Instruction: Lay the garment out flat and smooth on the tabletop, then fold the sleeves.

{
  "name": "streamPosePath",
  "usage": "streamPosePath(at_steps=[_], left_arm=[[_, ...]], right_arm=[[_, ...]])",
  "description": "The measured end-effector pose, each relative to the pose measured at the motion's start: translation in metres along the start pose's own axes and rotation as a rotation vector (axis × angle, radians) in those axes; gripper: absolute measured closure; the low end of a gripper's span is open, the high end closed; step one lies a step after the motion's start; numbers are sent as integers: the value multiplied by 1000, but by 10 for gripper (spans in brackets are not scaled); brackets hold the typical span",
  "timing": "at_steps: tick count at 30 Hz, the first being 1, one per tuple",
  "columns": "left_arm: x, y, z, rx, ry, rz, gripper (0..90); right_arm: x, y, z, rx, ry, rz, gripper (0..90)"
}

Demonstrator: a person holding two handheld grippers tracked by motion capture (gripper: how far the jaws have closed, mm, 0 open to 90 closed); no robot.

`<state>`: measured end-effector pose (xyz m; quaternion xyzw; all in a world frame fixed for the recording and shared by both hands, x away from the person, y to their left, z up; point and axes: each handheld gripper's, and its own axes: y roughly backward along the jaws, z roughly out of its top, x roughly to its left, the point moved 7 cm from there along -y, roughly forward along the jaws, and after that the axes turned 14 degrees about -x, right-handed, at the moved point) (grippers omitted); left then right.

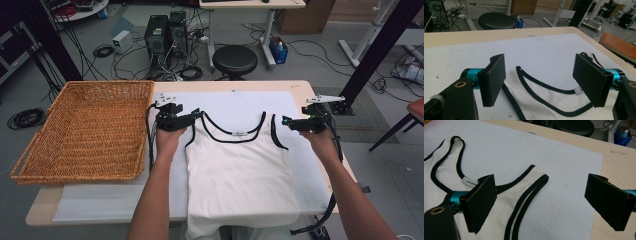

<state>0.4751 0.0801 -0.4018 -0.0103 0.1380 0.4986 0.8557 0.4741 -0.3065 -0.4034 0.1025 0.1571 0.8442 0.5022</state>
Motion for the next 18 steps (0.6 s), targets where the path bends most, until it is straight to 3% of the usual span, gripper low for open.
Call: streamPosePath(at_steps=[9, 14, 16, 18], left_arm=[[2, -2, -1, -2, 11, 9, 265], [6, -2, -2, 4, 16, 20, 265], [8, -2, -5, 18, 21, 33, 265], [8, -1, -7, 22, 29, 36, 264]], right_arm=[[-7, -8, -1, 15, -16, -3, 100], [-13, -23, 4, 18, -15, -23, 111], [-17, -30, 1, 35, -15, -55, 244], [-20, -40, -9, 92, -35, -63, 341]])
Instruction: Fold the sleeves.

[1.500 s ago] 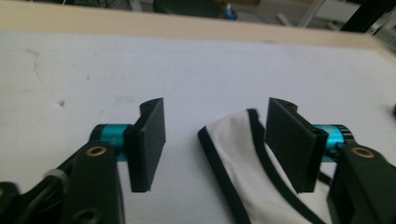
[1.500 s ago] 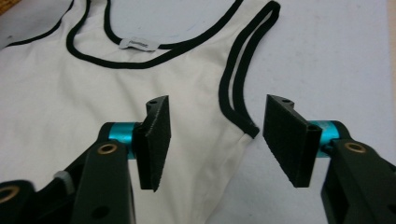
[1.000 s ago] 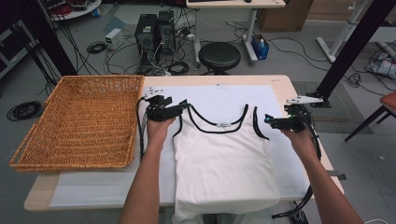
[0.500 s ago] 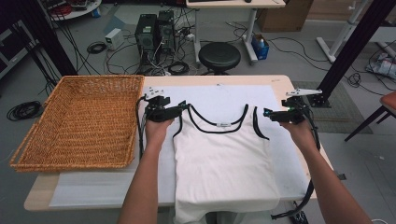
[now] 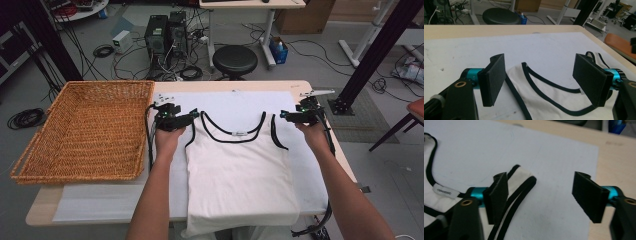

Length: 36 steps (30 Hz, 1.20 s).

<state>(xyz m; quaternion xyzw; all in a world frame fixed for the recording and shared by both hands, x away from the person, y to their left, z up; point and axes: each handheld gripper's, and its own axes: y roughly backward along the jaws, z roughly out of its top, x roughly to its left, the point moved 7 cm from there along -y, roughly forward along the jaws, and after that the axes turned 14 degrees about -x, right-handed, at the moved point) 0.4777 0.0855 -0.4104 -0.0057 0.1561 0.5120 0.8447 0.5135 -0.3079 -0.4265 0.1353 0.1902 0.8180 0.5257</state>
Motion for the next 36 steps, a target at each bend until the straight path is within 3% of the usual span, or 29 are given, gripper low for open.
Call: streamPosePath(at_steps=[1, 4, 6, 12, 15, 19, 20, 22, 24, 27, 30, 32, 34, 36], left_arm=[[0, 1, -1, -3, -2, 1, 265], [3, 4, -4, 3, 4, 15, 268], [5, 6, -7, 7, 6, 25, 268], [8, 8, -23, 36, 19, 33, 278], [11, 6, -28, 54, -9, 55, 291], [16, 1, -30, 58, -46, 85, 325], [20, -2, -31, 67, -57, 103, 337], [24, -5, -30, 55, -44, 112, 349], [27, -11, -32, 37, -14, 118, 403], [30, -22, -44, 73, -8, 128, 417], [34, -37, -54, 113, 10, 143, 417], [33, -46, -51, 112, 9, 140, 417], [35, -56, -46, 127, -27, 141, 419], [41, -62, -46, 145, -17, 150, 429]], right_arm=[[0, -4, -3, 18, 4, 3, 401], [2, -18, -8, 38, 17, 15, 462], [2, -27, -10, 34, 3, 10, 478], [6, -54, -25, 113, 53, 3, 499], [8, -63, -25, 110, 29, 11, 503], [12, -74, -35, 162, 62, 39, 657], [12, -74, -35, 155, 56, 38, 678], [11, -74, -35, 151, 48, 50, 828], [12, -75, -35, 149, 50, 58, 853], [14, -75, -35, 155, 85, 48, 864], [16, -73, -34, 160, 79, 45, 870], [18, -71, -34, 154, 75, 58, 870], [20, -67, -33, 138, 81, 68, 869], [20, -64, -30, 128, 84, 68, 869]])
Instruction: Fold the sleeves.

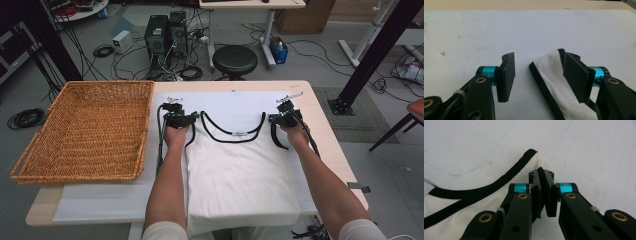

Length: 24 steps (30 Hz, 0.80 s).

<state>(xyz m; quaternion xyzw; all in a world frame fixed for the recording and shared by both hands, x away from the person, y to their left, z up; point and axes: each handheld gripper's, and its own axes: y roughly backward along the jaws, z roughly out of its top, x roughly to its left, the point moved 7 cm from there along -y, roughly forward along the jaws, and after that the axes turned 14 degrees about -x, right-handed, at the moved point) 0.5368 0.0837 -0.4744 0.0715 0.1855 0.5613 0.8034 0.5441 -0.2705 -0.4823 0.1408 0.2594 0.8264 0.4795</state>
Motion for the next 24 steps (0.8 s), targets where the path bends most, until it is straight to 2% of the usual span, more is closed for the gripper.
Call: streamPosePath(at_steps=[2, 6, 7, 9, 10, 12, 13, 14, 16, 20, 24], left_arm=[[4, -7, -4, 37, -13, 12, 430], [0, -15, -13, 90, -38, -14, 514], [-2, -16, -15, 97, -39, -25, 560], [-7, -16, -18, 113, -77, -35, 656], [-9, -14, -18, 125, -73, -52, 793], [-10, -12, -17, 129, -74, -56, 856], [-12, -9, -14, 111, -49, -67, 858], [-13, -7, -12, 96, -45, -71, 859], [-16, -1, -4, 39, -2, -86, 859], [-26, 14, 9, -40, 33, -131, 860], [-31, 35, 20, -134, 73, -159, 860]], right_arm=[[-1, 2, 3, -17, 3, 2, 869], [-1, 2, 3, -11, -4, 4, 868], [-1, 2, 2, -8, -6, 6, 868], [-2, 2, 2, -4, -21, 4, 868], [-1, 3, 3, -11, -32, 3, 868], [1, 6, 6, -24, -19, 4, 868], [2, 8, 8, -29, -19, 6, 868], [3, 11, 10, -40, -12, 5, 869], [3, 15, 12, -53, -19, 9, 869], [7, 26, 15, -104, -28, 6, 868], [15, 41, 18, -171, -10, 10, 868]])
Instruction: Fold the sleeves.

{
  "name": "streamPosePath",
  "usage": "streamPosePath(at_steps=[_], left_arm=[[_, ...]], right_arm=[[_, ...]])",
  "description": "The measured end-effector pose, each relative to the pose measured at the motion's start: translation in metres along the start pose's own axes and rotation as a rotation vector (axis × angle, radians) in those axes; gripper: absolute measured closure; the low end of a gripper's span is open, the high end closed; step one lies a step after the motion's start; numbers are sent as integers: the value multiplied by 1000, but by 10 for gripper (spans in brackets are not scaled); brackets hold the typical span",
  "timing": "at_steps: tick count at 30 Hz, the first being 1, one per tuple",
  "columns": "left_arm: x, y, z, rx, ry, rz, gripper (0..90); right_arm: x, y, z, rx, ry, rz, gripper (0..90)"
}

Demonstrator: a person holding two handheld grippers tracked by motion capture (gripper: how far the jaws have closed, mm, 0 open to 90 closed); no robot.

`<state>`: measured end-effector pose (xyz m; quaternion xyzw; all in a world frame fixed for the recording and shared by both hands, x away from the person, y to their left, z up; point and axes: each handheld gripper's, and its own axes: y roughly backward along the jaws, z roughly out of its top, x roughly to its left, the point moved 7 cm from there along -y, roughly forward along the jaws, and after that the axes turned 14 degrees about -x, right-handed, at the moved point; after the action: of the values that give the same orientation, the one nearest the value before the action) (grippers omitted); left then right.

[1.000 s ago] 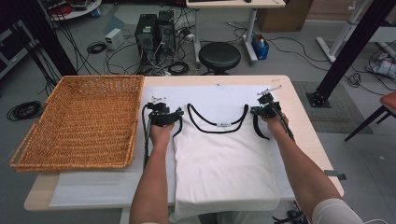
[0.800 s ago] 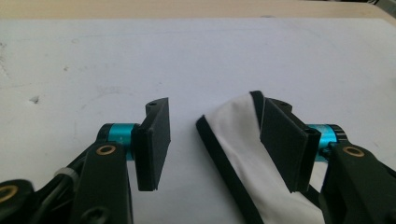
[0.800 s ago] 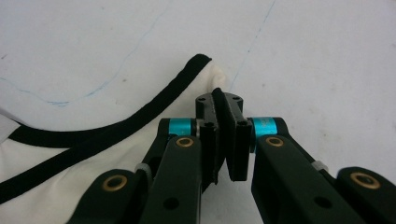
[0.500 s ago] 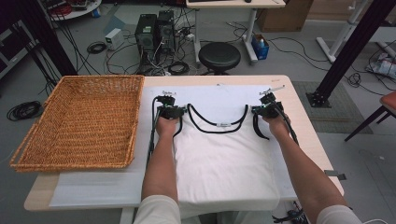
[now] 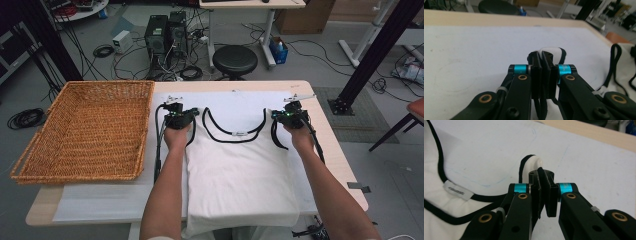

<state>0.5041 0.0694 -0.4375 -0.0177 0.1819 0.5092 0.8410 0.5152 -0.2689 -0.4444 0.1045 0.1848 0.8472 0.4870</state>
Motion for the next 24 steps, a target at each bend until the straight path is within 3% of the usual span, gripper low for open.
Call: streamPosePath(at_steps=[6, 9, 17, 21, 24], left_arm=[[-18, 36, 14, -121, 18, -49, 859], [-27, 60, 14, -166, 25, -69, 859], [-60, 121, -11, -225, 12, -136, 859], [-70, 144, -29, -231, 22, -170, 859], [-72, 156, -39, -235, 35, -172, 859]], right_arm=[[14, 31, 8, -101, -12, 10, 868], [24, 48, 7, -132, 10, 16, 868], [59, 98, -2, -204, 39, 64, 867], [75, 121, -20, -221, 53, 81, 867], [83, 136, -39, -209, 55, 79, 866]])
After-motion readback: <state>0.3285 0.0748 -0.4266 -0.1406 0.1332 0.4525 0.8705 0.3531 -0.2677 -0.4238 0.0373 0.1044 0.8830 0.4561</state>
